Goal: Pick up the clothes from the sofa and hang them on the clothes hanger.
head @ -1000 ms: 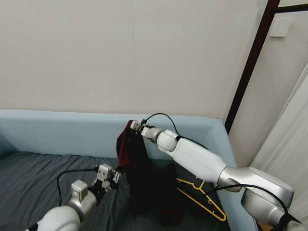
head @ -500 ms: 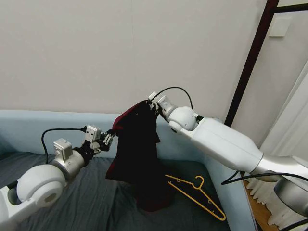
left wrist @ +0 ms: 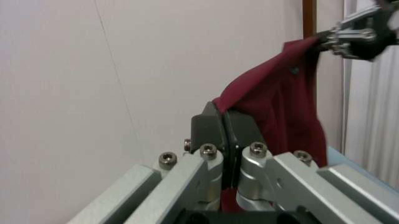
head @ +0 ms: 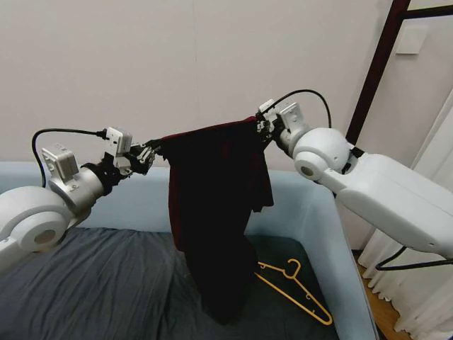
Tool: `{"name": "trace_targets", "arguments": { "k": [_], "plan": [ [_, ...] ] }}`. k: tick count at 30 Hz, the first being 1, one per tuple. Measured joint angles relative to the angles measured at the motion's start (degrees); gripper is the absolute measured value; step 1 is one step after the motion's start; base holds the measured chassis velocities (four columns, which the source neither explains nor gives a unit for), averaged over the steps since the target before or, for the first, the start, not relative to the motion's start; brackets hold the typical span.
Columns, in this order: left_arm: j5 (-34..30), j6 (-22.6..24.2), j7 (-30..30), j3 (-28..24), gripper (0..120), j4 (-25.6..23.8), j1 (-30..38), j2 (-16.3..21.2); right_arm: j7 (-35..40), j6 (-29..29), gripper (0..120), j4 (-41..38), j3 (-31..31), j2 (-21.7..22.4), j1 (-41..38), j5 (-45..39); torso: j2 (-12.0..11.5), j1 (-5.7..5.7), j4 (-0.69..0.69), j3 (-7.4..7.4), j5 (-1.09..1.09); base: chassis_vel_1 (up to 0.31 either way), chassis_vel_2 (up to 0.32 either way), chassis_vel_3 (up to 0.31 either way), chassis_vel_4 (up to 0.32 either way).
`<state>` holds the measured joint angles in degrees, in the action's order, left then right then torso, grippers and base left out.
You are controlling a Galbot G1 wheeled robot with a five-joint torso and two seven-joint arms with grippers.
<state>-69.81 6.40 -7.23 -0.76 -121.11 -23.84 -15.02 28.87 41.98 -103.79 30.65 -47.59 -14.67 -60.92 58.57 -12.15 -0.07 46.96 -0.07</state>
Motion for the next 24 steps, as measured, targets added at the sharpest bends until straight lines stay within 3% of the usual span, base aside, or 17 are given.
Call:
{"name": "trace_targets", "arguments": {
  "k": [4,10,17,18,22,24],
  "plan": [
    [1.8,-1.6,1.0,2.4,0,-0.7,-2.7,0.6,2.1,0.4,0,-6.8,-2.2,4.3,2.0,-4.2,0.0,0.0,-0.03,0.0,0.01,0.0,0.0,0.0,0.0],
    [4.6,-4.5,2.3,7.7,0,-7.5,-8.8,6.0,1.8,0.4,0,-16.0,-6.9,11.2,5.6,-8.1,0.0,0.01,0.01,-0.01,0.05,0.0,0.0,0.0,0.0],
    [4.5,-3.2,-0.2,8.9,0,-13.6,-7.5,10.7,1.2,0.3,0,-24.9,-13.6,19.5,11.2,-12.5,0.0,0.01,0.03,-0.01,0.04,0.0,0.0,0.0,0.0],
    [4.5,-3.2,-0.2,8.9,0,-13.6,-7.5,10.7,1.2,0.3,0,-24.9,-13.6,19.5,11.2,-12.5,0.0,0.01,0.03,-0.01,0.04,0.0,0.0,0.0,0.0],
    [4.6,-1.8,-0.7,8.5,0,-13.2,-7.3,10.6,0.7,0.1,0,-30.1,-21.7,27.0,19.7,-16.0,0.0,0.02,-0.06,-0.02,0.06,0.0,0.0,0.0,0.0],
    [5.0,-1.4,-0.8,8.3,0,-12.9,-8.2,10.1,0.7,0.0,0,-30.7,-22.2,27.7,21.0,-16.5,0.0,0.02,-0.07,-0.02,0.05,0.0,0.0,0.0,0.0]
  ]
}}
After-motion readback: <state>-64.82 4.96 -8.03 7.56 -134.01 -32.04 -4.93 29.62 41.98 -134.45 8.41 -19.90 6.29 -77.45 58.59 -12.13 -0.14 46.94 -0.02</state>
